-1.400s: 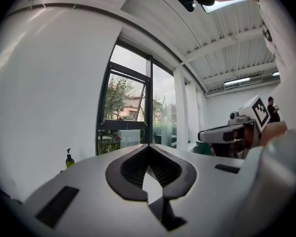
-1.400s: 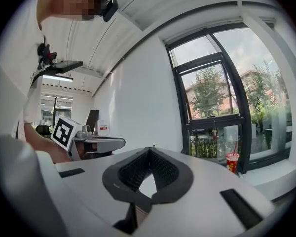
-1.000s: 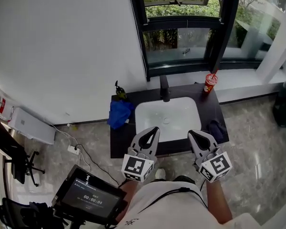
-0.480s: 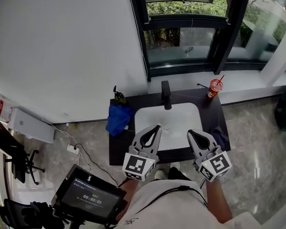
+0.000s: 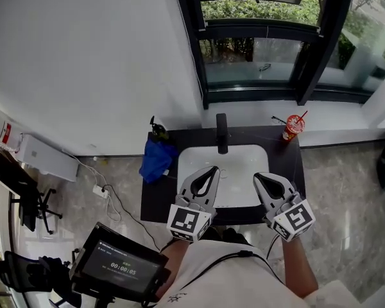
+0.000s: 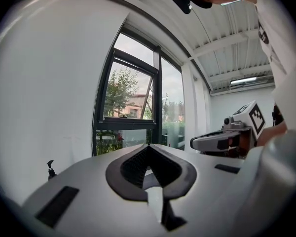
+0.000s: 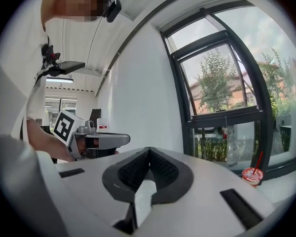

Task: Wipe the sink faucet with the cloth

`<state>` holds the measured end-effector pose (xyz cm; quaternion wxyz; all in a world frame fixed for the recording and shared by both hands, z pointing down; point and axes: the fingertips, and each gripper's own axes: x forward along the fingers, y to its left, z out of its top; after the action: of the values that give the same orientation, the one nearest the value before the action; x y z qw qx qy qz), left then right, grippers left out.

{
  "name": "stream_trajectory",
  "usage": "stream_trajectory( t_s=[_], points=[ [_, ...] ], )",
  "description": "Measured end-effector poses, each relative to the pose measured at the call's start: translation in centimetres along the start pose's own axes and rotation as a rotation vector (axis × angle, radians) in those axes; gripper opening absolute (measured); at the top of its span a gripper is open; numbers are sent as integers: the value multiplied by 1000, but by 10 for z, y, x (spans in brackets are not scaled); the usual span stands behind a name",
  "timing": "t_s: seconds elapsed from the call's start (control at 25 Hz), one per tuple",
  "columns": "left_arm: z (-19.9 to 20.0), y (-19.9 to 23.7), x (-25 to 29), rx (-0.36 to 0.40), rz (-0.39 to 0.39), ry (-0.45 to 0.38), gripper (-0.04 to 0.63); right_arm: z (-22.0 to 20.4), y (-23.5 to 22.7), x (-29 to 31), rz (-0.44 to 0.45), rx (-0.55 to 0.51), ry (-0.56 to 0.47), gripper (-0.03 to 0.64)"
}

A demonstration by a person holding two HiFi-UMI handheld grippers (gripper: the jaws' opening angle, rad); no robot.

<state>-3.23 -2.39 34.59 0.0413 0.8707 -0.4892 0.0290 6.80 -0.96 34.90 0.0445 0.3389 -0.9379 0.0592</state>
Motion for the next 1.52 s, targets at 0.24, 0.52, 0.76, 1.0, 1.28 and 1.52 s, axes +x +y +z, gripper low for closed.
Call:
stream_trajectory(
  t_s=[0.24,0.52,0.76,1.0,1.28,1.52],
  points=[
    [-8,-3,12,-6,-2,20,-6,1,-6,4,14,-5,-3,3],
    [-20,-3,15,11,-50,58,-6,-19,5,6,-9,20,30,3],
    [-34,-38,39,20,-198,82,-6,-32,-10,-12,-121,53,6,3],
    [-59,-117,74,42,-455,132,-6,-64,-44,-84,-384,109,34,3],
    [-95,-213,92,83,-724,191,-6,-104,-66,-163,-616,176,73,3],
    [-144,-257,92,123,-870,296,-6,-147,-75,-198,-734,233,134,3]
  ],
)
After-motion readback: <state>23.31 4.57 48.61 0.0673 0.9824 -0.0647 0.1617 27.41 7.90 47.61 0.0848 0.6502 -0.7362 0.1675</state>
